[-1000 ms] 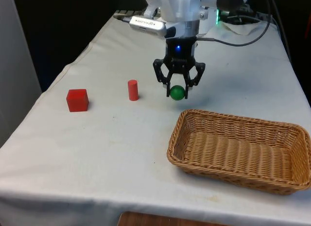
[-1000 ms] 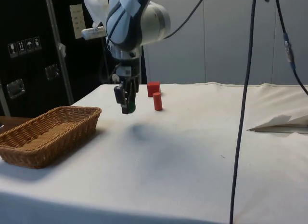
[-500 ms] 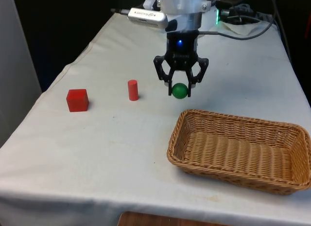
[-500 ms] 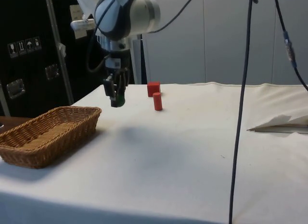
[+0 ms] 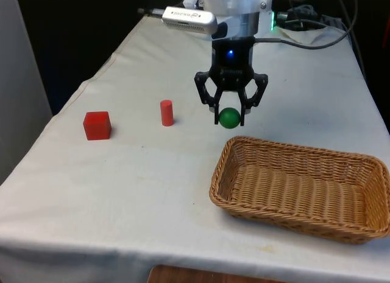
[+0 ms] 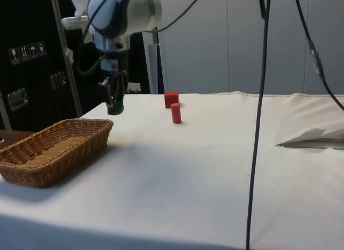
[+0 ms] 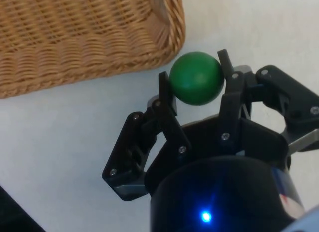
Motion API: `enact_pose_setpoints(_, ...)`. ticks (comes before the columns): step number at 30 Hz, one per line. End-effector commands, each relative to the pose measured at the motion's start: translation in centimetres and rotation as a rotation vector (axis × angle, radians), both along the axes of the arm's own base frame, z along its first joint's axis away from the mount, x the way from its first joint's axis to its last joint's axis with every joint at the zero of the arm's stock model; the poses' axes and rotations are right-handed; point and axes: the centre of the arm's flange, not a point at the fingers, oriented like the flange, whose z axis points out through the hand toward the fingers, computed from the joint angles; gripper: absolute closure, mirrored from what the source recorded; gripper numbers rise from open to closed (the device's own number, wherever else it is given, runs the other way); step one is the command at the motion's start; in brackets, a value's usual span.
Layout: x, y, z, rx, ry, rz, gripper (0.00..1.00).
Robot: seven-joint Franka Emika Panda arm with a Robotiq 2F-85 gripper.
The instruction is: Pick up the object to the left of the cylinder and place it into the basket.
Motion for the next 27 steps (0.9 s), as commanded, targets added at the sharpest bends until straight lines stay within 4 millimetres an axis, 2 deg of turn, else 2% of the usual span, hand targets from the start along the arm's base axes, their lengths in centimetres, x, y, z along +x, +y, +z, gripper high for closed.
enact_pose_setpoints(1,0.6,0.1,0.1,0.007,0.004,0.003,1.00)
enact_pose_setpoints(8,2.7,0.9,0.7,0.006,0.000,0.022,1.00)
enact_pose_setpoints(9,2.5,0.8,0.7,-0.001,-0.004,0.020,1.00)
enact_pose_setpoints(16,4.5,2.5,0.9,-0.002,-0.009,0.042,1.00)
enact_pose_setpoints(27,6.3,4.4,1.0,-0.018,-0.028,0.069,1.00)
